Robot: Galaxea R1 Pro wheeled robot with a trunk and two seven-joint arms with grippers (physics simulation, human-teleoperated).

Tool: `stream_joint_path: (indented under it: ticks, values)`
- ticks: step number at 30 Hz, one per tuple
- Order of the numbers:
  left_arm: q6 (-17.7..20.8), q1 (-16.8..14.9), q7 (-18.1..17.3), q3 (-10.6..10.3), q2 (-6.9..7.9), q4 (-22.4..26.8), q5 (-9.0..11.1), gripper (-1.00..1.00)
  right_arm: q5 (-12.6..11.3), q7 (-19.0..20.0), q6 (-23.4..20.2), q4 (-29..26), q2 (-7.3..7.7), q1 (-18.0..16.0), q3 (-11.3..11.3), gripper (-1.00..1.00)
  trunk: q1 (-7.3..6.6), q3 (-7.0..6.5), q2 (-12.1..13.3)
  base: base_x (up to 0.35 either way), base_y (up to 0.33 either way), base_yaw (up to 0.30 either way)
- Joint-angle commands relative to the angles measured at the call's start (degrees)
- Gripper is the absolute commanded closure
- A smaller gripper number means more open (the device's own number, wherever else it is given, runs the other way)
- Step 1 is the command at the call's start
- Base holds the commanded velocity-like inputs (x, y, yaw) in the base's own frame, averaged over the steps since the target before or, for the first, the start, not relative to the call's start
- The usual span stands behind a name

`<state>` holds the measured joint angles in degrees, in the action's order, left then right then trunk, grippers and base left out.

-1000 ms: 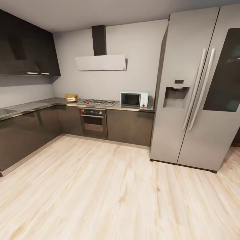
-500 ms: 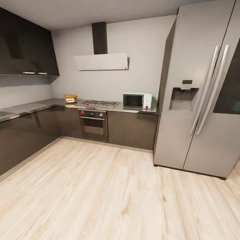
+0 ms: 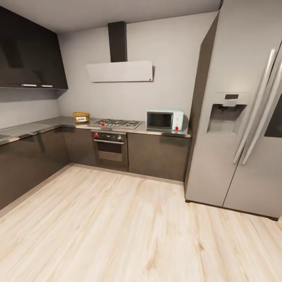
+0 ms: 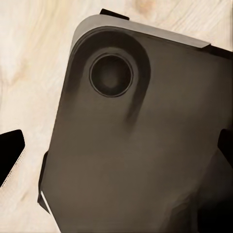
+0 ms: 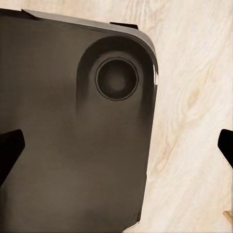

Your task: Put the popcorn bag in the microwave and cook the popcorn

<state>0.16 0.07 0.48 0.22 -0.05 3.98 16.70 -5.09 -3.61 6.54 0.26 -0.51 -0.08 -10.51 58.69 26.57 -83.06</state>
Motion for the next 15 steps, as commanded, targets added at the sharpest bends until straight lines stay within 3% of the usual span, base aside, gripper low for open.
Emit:
stream_joint_path:
  ticks: [1,15]
  values:
    - [0.0,0.0,0.1,0.0,-0.02,0.1,0.3,-1.00,-0.5,-0.2,0.3,0.0,-0.02,0.0,-0.5,-1.00,0.04,0.04,0.0,0.323,0.086,0.000]
    - [0.0,0.0,0.1,-0.2,-0.04,0.1,0.3,-1.00,-0.4,-0.2,0.4,0.1,-0.02,0.0,-0.6,-1.00,0.04,0.04,0.0,0.323,0.085,0.000]
